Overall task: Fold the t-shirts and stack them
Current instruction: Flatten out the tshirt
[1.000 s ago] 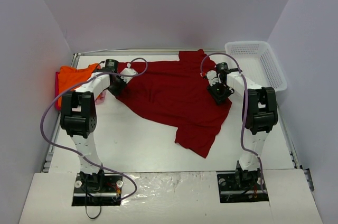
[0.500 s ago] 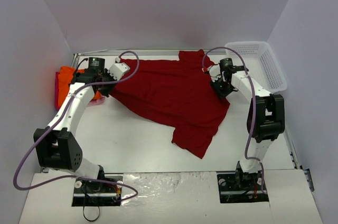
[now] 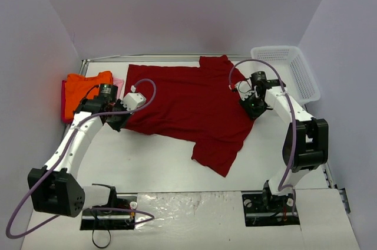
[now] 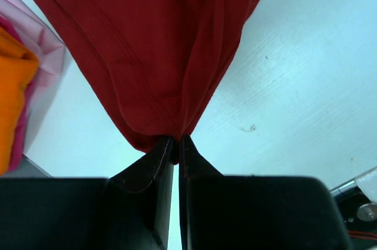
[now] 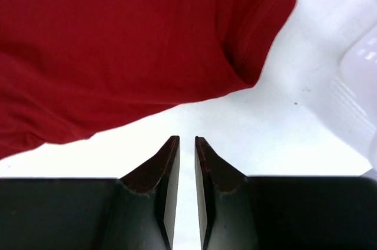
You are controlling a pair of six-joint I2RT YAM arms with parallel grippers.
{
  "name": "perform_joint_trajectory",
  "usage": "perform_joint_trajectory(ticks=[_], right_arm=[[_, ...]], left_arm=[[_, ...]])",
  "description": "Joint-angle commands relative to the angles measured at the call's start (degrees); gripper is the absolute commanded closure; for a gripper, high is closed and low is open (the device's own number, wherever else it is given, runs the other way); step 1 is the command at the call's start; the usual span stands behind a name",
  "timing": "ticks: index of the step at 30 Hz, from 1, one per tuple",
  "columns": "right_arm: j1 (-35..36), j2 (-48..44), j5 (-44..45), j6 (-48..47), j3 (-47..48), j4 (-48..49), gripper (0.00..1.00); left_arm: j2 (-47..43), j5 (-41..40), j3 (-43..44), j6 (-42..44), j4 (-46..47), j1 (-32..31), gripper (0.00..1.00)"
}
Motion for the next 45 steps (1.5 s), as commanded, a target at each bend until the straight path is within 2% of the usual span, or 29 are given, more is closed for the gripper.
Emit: perform_joint_trajectory(ticks=[1,7,12,22,30,35,45], right_arm=[[-0.4,-3.0,-2.5,-2.7,-0.9,-5.8,0.86],[-0.4,-3.3,-6.4,-6.7,-3.0,-10.1,0.74],[-0.3,-2.7,-6.2,-8.4,-4.7,-11.8,0.73],[-0.3,-1.2,-5.7,-10.8,-7.1,-12.6,0.73],[0.9,0.5,-14.7,-14.8,-5.2,-17.4,0.70],[4.7,2.5,-15.1,-14.5,-5.1,-17.9,0.70],[5.7,7.0,-12.8,-13.7,-4.0,-13.8,0.59]], left_arm=[[-0.8,0.1,-1.1,1.4,-4.1,0.0,0.98],[0.2,-3.6,-5.7,2.1,-2.4,-0.1,0.98],[1.3,-5.5,-10.2,2.1,1.4,-0.1,0.98],[7.5,-8.5,-12.6,-1.2,7.2,-0.1,0.98],[7.4,-9.2,-12.7,-2.5,9.3,-0.1,0.98],[7.3,-8.5,-12.5,-2.8,10.1,-0.1,0.98],[8.0,-9.2,-11.9,-3.6,10.0,-0.1,0.98]])
